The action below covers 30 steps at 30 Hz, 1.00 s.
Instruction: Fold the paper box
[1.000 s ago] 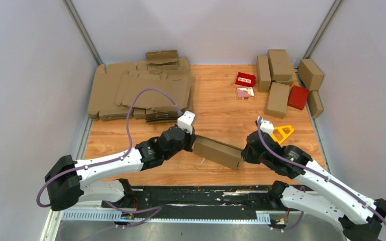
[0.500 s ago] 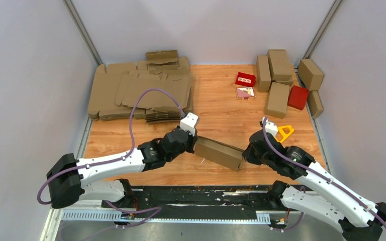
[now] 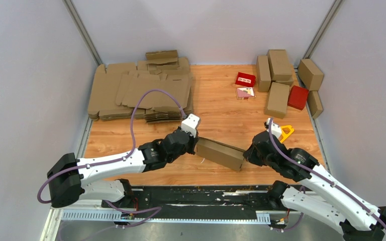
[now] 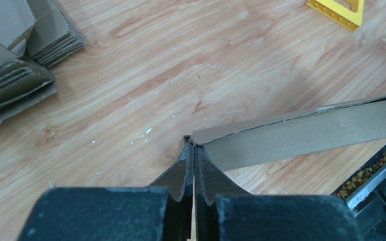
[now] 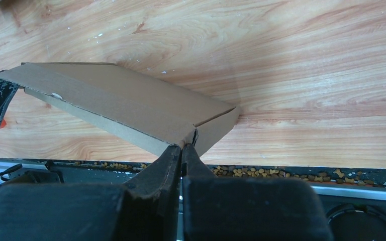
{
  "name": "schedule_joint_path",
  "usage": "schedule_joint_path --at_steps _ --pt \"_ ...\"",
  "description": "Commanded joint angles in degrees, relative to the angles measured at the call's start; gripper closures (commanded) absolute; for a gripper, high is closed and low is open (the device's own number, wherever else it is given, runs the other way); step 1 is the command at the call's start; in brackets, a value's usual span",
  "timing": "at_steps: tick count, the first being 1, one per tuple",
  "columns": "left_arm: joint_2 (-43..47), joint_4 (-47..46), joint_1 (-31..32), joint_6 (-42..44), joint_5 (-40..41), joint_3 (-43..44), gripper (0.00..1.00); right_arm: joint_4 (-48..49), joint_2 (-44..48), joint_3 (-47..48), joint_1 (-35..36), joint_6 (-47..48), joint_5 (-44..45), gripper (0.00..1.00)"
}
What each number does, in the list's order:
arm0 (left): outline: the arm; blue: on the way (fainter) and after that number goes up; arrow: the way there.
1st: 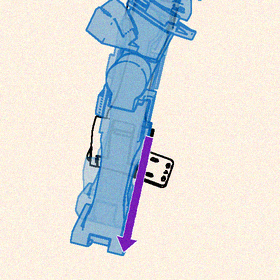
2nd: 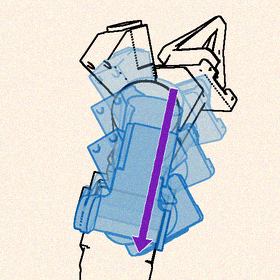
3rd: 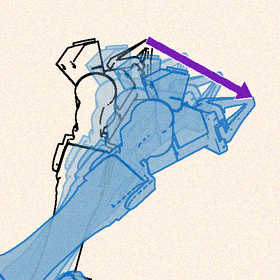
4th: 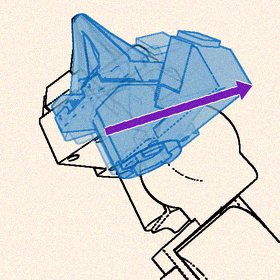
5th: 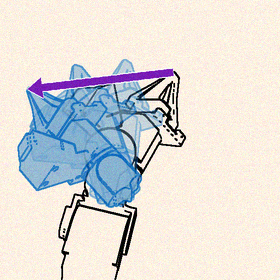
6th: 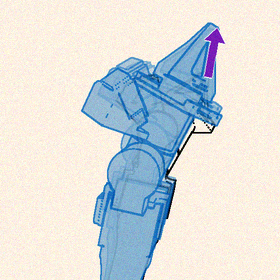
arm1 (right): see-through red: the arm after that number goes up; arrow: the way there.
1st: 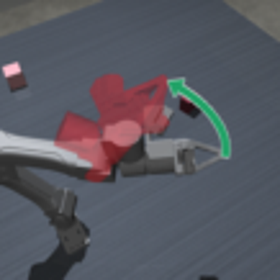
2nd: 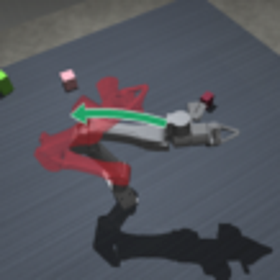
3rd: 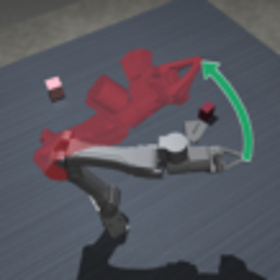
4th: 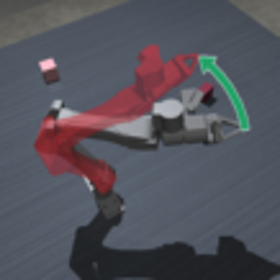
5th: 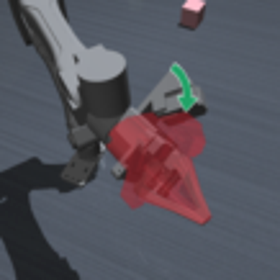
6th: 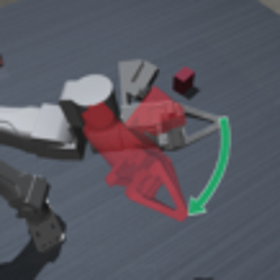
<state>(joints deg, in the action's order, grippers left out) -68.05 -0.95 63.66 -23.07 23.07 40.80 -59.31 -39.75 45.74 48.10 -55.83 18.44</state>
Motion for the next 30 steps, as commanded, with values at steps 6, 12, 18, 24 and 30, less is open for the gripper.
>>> schedule_joint_path --at_steps 6,12,18,24,30 --pt "-0.47 4.50 0.68 0.47 -0.22 0.54 1.00 -4.07 -0.01 -0.44 -0.28 4.09 0.05 0.85" --pt "-0.49 4.58 0.77 0.49 0.39 0.32 1.00 0.87 2.51 -3.40 -0.32 5.92 -4.04 0.69" --pt "-0.12 4.95 0.77 0.57 0.75 0.21 1.00 2.41 4.07 -0.39 -0.28 13.17 -7.01 0.51" --pt "0.38 4.71 0.77 0.70 0.75 0.07 1.00 3.14 5.77 3.15 -0.28 16.44 -8.14 0.17" --pt "-0.02 4.69 0.79 0.58 0.55 0.16 1.00 4.55 2.64 6.87 -0.28 21.49 -4.00 0.27"
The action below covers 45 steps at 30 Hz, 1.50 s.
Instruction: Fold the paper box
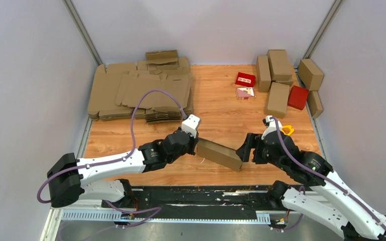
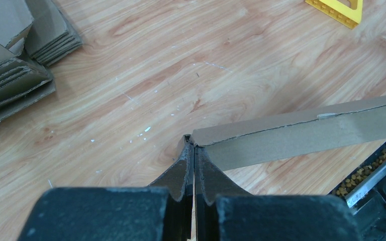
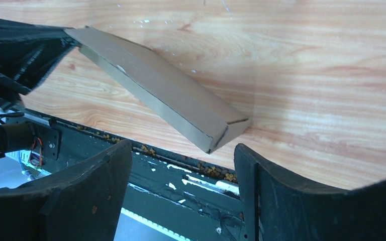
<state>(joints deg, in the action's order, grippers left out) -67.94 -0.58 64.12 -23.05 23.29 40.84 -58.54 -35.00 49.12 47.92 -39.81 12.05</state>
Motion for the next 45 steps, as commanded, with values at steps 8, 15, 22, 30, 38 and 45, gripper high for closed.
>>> schedule_joint_path --at_steps 8,15,22,30,38,45 --pt "-0.90 4.48 0.40 0.49 -0.18 0.72 1.00 8.60 -8.50 3.36 -0.09 10.40 2.07 0.60" --pt "-1.18 4.96 0.41 0.63 0.07 1.02 1.00 9.61 -8.98 -1.28 -0.10 8.99 -1.26 0.93" --pt "-1.30 3.69 0.39 0.20 0.19 -0.03 1.00 12.48 -5.99 -8.28 -0.13 7.10 -4.56 1.00" --pt "-1.40 2.13 0.41 0.22 -0.63 -0.88 1.00 11.49 -3.89 -5.57 -0.11 7.92 -1.68 0.71" --pt "-1.29 -1.95 0.40 1.08 -1.99 -2.79 1.00 12.87 -3.58 -0.01 -0.04 18.20 -6.61 0.18" --pt "-1.53 -2.32 0.44 1.25 -2.06 -3.08 1.00 12.07 -12.36 0.76 8.26 22.01 -4.14 0.05"
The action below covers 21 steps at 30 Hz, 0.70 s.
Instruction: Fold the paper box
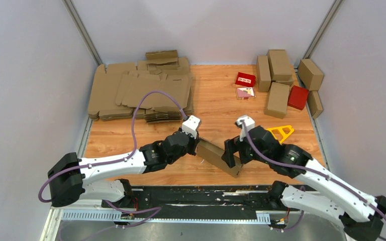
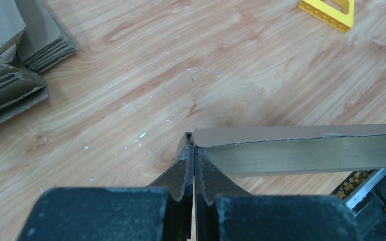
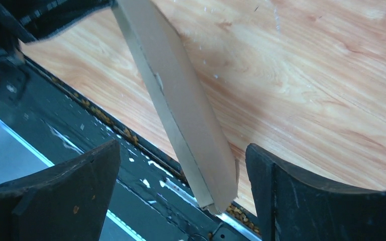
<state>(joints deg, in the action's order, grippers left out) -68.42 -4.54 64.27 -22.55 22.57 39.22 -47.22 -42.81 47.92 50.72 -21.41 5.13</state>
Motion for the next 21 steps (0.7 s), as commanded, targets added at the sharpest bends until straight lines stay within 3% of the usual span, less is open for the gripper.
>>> schedule_joint_path --at_steps 1,8,11,14,18,21 --pt "-1.08 1.50 0.29 0.75 -1.40 -1.51 1.00 0.58 -5.93 2.40 8.13 3.64 5.48 0.04" --pt "-1.30 0.60 0.29 0.92 -1.94 -1.91 1.00 -7.54 -19.08 9.35 21.85 0.68 25.85 0.09" --pt "-1.35 0.39 0.24 0.84 -2.05 -1.96 1.00 -13.60 -24.46 12.07 25.20 -2.23 32.61 0.21" --pt "-1.41 0.23 0.26 0.76 -2.02 -2.07 1.00 -19.72 -29.32 14.23 28.54 -7.92 38.73 0.23" --pt "-1.57 0.18 0.27 0.70 -1.85 -2.11 1.00 -25.72 -34.26 15.88 32.29 -13.90 44.17 0.35" --pt "-1.54 -0.12 0.29 0.50 -1.91 -2.27 1.00 -28.79 -37.56 16.68 34.20 -17.42 46.70 0.50"
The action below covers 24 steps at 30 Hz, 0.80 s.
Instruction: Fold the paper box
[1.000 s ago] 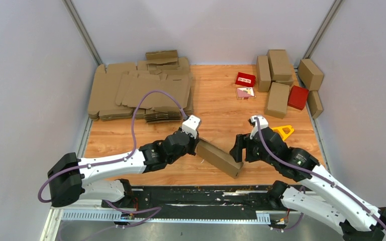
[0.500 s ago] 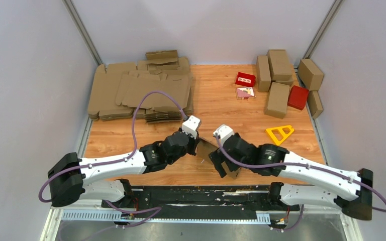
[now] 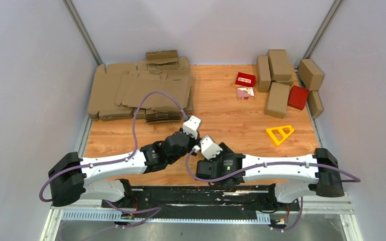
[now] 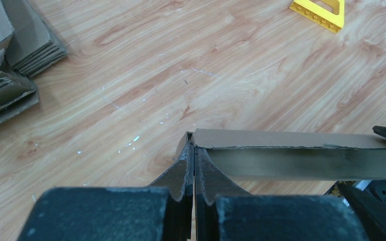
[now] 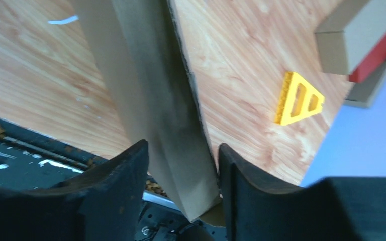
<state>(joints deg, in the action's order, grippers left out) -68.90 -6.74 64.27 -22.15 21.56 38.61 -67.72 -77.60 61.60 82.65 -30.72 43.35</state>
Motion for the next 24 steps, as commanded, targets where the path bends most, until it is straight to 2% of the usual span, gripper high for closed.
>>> schedule_joint_path --at_steps 1,7,9,14,18,20,22,24 --pt "-1.11 2.02 0.26 -0.03 -0.91 -1.65 1.00 -9.55 -4.29 3.22 2.61 -9.48 9.08 0.55" --pt "-0.98 1.60 0.29 -0.79 -1.27 -1.91 1.00 -14.00 -9.58 3.75 3.78 -15.22 11.83 0.73" --pt "-0.33 1.80 0.30 -1.42 -1.46 -2.32 0.96 -13.90 -10.54 3.47 3.83 -15.58 11.78 0.74" --pt "5.41 7.29 0.15 -3.77 -1.07 -3.14 0.73 -13.04 -9.80 3.20 3.84 -15.41 11.33 0.75" --pt "11.80 13.88 -0.31 -4.89 -0.84 -3.10 0.60 -10.19 -7.49 2.51 3.82 -12.67 9.84 0.75" --pt "14.69 16.16 -0.94 -5.53 -1.49 -2.81 0.57 -9.46 -7.07 2.31 3.75 -12.02 9.35 0.75" --pt "16.84 17.38 -1.99 -5.69 -3.48 -2.46 0.62 -8.87 -6.95 2.28 3.79 -11.49 8.92 0.76" --pt "17.66 16.81 -3.89 -6.27 -6.57 -1.84 0.60 -8.33 -6.94 2.22 3.82 -10.99 8.74 0.77"
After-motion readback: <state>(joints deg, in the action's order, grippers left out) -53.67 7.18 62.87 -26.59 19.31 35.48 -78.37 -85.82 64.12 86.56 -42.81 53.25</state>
